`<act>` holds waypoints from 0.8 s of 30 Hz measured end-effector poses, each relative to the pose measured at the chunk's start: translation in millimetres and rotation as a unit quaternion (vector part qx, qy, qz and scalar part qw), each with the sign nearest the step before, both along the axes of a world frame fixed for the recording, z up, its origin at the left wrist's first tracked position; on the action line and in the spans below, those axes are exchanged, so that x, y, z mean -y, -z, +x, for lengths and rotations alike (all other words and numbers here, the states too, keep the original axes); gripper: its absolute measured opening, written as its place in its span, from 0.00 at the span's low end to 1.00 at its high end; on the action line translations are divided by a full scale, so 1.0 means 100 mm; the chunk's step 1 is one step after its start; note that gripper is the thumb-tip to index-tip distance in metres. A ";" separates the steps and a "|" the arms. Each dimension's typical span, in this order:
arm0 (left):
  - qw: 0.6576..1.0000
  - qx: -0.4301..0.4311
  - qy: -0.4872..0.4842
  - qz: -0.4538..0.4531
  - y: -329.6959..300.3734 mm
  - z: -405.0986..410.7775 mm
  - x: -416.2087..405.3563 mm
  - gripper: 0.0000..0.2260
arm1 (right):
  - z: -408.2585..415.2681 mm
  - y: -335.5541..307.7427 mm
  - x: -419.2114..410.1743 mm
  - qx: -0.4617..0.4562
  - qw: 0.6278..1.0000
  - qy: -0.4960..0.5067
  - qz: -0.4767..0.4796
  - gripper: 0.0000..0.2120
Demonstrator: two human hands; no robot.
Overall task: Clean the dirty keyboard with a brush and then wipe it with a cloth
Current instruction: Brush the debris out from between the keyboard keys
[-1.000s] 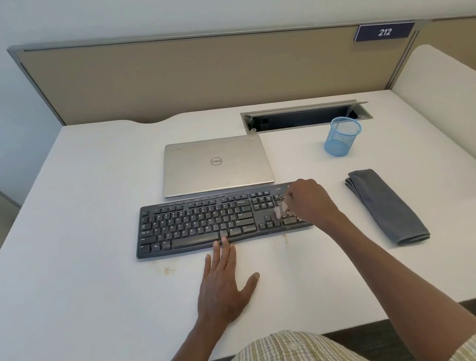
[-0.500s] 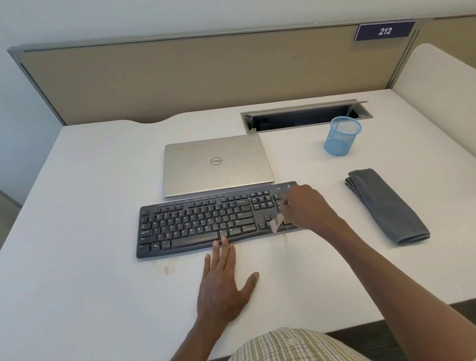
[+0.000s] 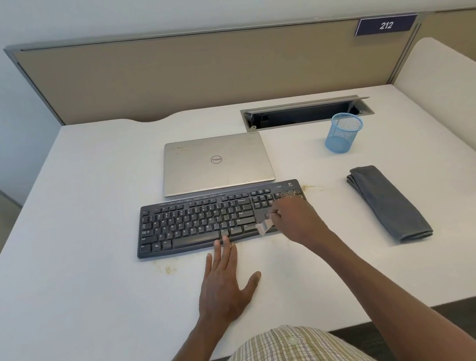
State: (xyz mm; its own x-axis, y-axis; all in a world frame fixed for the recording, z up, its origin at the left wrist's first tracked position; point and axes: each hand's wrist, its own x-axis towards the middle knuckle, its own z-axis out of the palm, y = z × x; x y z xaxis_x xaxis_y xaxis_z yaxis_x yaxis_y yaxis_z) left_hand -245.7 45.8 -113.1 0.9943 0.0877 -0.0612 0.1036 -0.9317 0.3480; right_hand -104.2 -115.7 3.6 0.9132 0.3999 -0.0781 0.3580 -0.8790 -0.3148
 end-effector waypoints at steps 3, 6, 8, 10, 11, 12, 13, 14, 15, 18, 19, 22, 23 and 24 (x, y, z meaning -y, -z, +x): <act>1.000 0.002 0.000 0.000 0.01 0.01 0.00 0.43 | -0.09 -0.01 0.17 0.039 0.997 0.040 -0.045 0.09; 1.000 0.008 0.000 -0.003 0.02 0.01 -0.01 0.43 | -0.09 -0.03 0.24 0.077 0.993 0.063 -0.061 0.08; 1.000 0.004 0.001 -0.001 0.02 0.00 -0.01 0.43 | -0.10 -0.02 0.18 0.075 0.997 0.031 -0.011 0.10; 1.000 0.001 0.003 0.005 0.01 0.00 -0.01 0.43 | -0.13 0.02 0.12 0.059 0.997 -0.021 0.042 0.12; 1.000 0.001 0.002 0.005 0.01 0.00 -0.01 0.43 | -0.16 0.07 0.12 0.054 0.996 -0.039 0.054 0.12; 1.000 0.001 0.001 0.004 0.00 0.00 -0.01 0.44 | -0.19 0.12 0.14 0.054 0.996 -0.042 0.056 0.12; 1.000 -0.001 0.001 0.002 0.00 0.00 -0.01 0.44 | -0.20 0.18 0.19 0.058 0.996 -0.033 0.053 0.11; 1.000 -0.003 0.001 0.000 0.00 0.00 0.00 0.44 | -0.21 0.22 0.26 0.065 0.997 -0.015 0.050 0.11; 1.000 -0.002 0.000 -0.001 0.00 0.00 0.00 0.44 | -0.21 0.26 0.34 0.072 0.996 0.008 0.047 0.10; 1.000 -0.002 -0.001 -0.002 0.00 -0.01 -0.01 0.44 | -0.23 0.28 0.50 0.097 0.992 0.067 0.037 0.09; 1.000 -0.003 -0.002 -0.001 0.00 -0.01 -0.01 0.44 | -0.25 0.27 0.51 0.108 0.991 0.076 0.031 0.09; 1.000 -0.002 -0.002 -0.001 0.00 -0.01 0.00 0.44 | -0.27 0.22 0.38 0.124 0.990 0.054 0.050 0.10; 1.000 -0.004 -0.002 -0.002 0.00 -0.01 0.00 0.44 | -0.28 0.22 0.32 0.112 0.991 0.029 0.061 0.10; 1.000 -0.006 -0.003 -0.003 0.00 -0.01 0.00 0.44 | -0.30 0.24 0.26 0.097 0.993 0.004 0.073 0.10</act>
State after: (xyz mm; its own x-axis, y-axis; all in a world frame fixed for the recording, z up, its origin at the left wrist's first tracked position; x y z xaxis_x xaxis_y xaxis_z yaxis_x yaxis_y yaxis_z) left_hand -246.4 46.2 -113.5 0.9928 0.0933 -0.0745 0.1137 -0.9291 0.3519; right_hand -134.5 -142.0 -20.2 0.9090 0.3859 0.1578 0.4168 -0.8327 -0.3647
